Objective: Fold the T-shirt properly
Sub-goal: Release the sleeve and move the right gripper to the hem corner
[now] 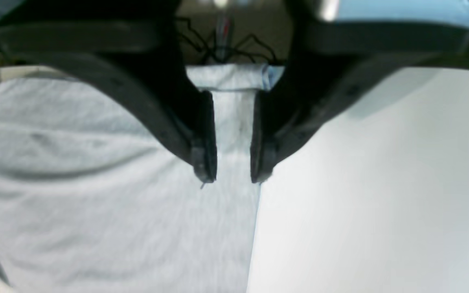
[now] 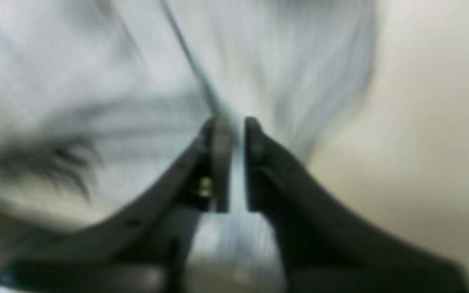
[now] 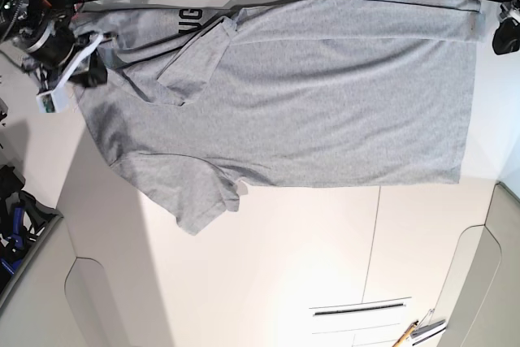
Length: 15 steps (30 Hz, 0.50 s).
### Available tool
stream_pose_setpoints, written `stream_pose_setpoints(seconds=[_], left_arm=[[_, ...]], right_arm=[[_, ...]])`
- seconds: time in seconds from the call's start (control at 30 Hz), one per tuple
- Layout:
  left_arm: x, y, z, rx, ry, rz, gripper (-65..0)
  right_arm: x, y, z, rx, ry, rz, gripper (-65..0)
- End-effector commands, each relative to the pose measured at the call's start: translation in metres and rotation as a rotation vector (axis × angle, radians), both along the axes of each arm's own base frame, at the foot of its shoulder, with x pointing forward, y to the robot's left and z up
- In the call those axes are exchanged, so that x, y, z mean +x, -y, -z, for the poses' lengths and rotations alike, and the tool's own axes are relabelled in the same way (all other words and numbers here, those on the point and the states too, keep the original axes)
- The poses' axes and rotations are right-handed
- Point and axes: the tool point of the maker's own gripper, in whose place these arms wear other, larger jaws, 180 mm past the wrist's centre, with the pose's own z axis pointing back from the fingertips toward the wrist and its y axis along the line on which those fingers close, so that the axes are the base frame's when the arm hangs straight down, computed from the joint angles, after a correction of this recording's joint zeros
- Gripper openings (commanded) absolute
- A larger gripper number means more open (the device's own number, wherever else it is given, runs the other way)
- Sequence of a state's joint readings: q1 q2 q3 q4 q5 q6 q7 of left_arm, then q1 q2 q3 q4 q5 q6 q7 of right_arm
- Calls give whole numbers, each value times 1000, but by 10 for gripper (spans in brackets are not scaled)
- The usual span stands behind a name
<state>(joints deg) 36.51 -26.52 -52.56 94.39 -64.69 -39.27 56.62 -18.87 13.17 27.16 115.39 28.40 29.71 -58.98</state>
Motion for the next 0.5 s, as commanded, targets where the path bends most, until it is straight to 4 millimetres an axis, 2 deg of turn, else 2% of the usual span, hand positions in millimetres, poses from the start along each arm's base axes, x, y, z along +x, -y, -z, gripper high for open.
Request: stream_pose_setpoints(seconds=[0.0, 0.13, 0.23, 0.33, 0.47], left_arm=[[6, -4, -15, 27, 39, 21, -467], [7, -4, -18, 34, 46, 22, -467], [7, -4, -18, 34, 46, 22, -467], [7, -4, -18, 34, 45, 22, -466], [8, -4, -19, 29, 52, 22, -441]], right_arm=[[17, 2, -22, -24, 100, -7, -496], [65, 16, -65, -108, 311, 33, -398], [92, 34, -77, -147, 365, 91, -341], [118, 51, -67, -109, 350, 125, -326], [150, 76, -33, 7, 250, 162, -326]])
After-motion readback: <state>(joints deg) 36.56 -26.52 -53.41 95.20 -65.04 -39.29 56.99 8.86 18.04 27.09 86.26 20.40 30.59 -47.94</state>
